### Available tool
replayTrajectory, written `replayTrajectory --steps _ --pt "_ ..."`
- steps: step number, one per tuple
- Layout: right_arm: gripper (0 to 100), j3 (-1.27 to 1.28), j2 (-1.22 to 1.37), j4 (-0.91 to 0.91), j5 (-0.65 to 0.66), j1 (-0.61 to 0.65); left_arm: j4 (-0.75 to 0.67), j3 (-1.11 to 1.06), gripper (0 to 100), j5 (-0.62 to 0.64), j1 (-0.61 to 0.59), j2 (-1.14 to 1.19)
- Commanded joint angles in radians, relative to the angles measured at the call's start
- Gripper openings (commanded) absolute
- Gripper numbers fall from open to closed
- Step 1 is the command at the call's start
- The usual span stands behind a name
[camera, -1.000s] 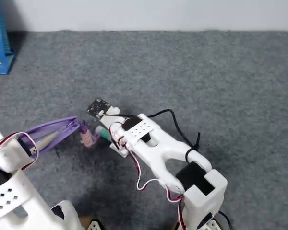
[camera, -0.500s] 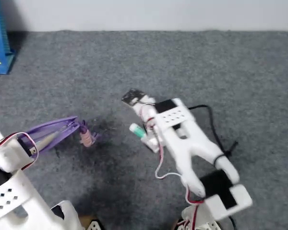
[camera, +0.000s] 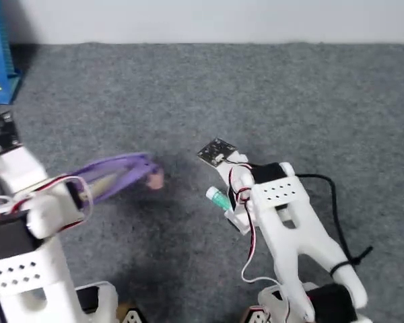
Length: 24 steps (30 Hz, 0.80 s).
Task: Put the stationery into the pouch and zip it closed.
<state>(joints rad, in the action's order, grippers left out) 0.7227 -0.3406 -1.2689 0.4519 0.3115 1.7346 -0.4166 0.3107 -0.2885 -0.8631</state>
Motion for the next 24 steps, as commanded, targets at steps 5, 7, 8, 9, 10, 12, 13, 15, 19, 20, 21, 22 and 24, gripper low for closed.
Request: replayTrajectory --steps 5,7,8,9,10,12,13,15,19,20,21,22,24 --pt "27.2 0.021 -0.101 -0.01 -0.063 -0.008 0.018 0.054 1 0.098 0.201 -0.008" --pt "27.3 0.021 -0.11 -0.005 -0.063 -0.005 0.018 0.053 1 0.097 0.201 -0.008" --pt "27.3 0.021 -0.114 0.007 -0.064 -0.004 0.018 0.053 1 0.097 0.201 -0.008" --pt "27.3 0.021 -0.116 0.019 -0.064 -0.004 0.018 0.051 1 0.095 0.201 -0.008" --pt "27.3 0.021 -0.116 0.035 -0.064 -0.002 0.018 0.051 1 0.095 0.201 -0.008" --pt "27.3 0.021 -0.107 0.077 -0.077 -0.002 0.018 0.05 1 0.095 0.187 -0.008" --pt "27.3 0.021 -0.105 0.101 -0.103 0.004 0.018 0.053 1 0.095 0.166 -0.008" --pt "27.1 0.026 -0.105 0.128 -0.161 0.035 0.017 0.054 1 0.092 0.115 -0.008" --pt "27.0 0.026 -0.104 0.143 -0.227 0.128 0.017 0.053 1 0.051 0.031 -0.008" --pt "27.0 0.028 -0.104 0.159 -0.241 0.15 0.017 0.053 1 0.046 0.014 -0.008" --pt "27.0 0.031 -0.102 0.179 -0.253 0.163 0.017 0.053 1 0.044 0.002 -0.008" --pt "27.0 0.038 -0.096 0.202 -0.262 0.174 0.017 0.053 1 0.044 -0.006 -0.008" --pt "27.0 0.057 -0.061 0.263 -0.267 0.18 0.018 0.051 1 0.044 -0.012 -0.008"
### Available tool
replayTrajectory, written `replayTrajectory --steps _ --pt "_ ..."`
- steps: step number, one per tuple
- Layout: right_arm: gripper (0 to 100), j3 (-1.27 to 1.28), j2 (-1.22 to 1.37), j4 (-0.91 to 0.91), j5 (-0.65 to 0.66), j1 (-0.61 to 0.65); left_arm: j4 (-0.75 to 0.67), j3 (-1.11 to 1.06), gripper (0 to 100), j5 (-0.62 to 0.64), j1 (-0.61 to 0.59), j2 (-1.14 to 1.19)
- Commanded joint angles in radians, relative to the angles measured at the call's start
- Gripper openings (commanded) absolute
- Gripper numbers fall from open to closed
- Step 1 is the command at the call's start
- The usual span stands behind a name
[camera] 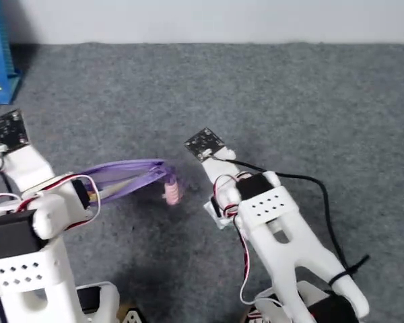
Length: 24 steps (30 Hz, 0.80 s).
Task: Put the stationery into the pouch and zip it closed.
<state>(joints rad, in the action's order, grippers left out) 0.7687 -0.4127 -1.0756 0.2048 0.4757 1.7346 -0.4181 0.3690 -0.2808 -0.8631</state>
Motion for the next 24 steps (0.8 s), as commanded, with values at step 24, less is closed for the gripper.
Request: replayTrajectory --steps 24 --pt "0.8 0.025 -0.004 0.033 -0.021 0.007 0.018 0.05 1 -0.014 -0.015 -0.008"
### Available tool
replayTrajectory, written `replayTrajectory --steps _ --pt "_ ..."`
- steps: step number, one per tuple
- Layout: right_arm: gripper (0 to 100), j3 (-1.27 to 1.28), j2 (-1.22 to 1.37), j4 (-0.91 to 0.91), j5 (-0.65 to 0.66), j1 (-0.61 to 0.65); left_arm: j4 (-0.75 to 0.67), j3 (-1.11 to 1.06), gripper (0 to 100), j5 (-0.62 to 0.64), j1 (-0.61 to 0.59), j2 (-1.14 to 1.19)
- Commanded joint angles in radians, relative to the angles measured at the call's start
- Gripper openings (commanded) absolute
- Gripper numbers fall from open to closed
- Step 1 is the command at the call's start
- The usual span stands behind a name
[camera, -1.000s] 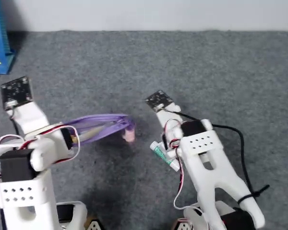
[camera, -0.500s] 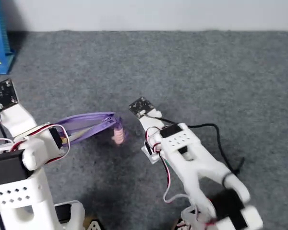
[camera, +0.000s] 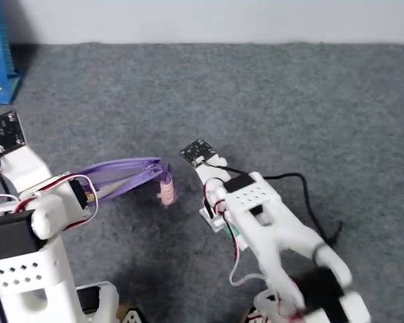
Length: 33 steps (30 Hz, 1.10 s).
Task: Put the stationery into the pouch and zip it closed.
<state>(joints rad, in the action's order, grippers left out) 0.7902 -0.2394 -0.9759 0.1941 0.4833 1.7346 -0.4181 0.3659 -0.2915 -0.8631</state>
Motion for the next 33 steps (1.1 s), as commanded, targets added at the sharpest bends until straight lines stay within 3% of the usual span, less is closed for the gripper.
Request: replayTrajectory --steps 1,7,15,22,33 --pt "0.8 0.012 -0.242 -0.091 -0.012 -0.005 0.018 0.05 1 -0.011 -0.005 -0.008" --pt "0.8 0.029 -0.645 -0.219 -0.094 0.001 0.018 0.05 1 -0.011 -0.003 -0.008" --pt "0.8 0.029 -1.099 -0.228 -0.146 0.234 0.018 0.05 1 -0.011 -0.003 -0.008" --pt "0.8 0.029 -1.236 0.028 -0.137 0.453 0.018 0.051 1 -0.011 -0.002 -0.008" --pt "0.8 0.032 -0.977 0.601 -0.138 0.515 0.018 0.051 1 -0.008 -0.002 -0.008"
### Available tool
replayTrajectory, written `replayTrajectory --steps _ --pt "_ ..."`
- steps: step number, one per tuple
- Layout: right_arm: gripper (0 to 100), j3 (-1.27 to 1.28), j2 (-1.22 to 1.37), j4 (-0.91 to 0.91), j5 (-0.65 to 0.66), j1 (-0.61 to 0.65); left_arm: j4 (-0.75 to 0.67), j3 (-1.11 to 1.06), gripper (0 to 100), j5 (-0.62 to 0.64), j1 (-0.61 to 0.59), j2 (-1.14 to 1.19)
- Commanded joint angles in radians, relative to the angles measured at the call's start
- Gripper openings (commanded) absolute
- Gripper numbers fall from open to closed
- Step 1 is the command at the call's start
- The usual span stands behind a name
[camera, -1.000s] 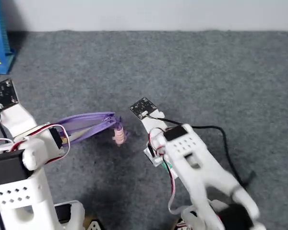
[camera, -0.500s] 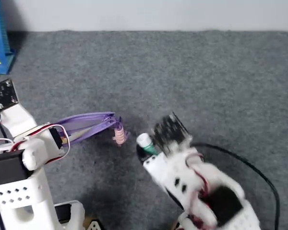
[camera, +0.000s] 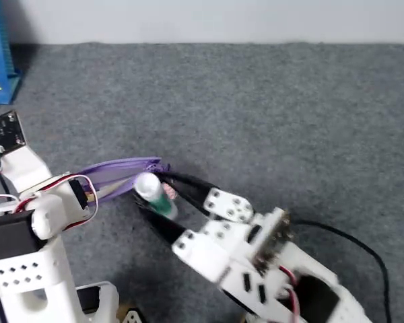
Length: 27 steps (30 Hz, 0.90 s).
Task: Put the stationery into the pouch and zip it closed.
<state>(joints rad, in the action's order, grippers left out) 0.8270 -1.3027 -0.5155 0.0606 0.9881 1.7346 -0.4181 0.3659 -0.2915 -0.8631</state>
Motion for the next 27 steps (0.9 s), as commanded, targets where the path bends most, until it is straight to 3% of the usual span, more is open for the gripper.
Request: replayTrajectory --steps 1,9,16,22,27 --pt "0.8 -0.005 0.128 0.185 -0.006 0.01 0.018 0.051 1 -0.008 -0.002 -0.008" --pt "0.8 -0.005 0.369 0.516 -0.003 0.01 0.02 0.05 1 -0.008 -0.002 -0.008" --pt "0.8 0.068 0.456 0.555 -0.003 0.004 0.02 0.048 1 -0.008 -0.002 -0.008" --pt "1.4 0.226 0.456 0.73 0.057 -0.053 0.02 0.033 1 -0.008 -0.003 -0.008" --pt "17.3 0.284 0.437 0.748 0.097 -0.05 0.02 0.022 1 -0.008 -0.003 -0.008"
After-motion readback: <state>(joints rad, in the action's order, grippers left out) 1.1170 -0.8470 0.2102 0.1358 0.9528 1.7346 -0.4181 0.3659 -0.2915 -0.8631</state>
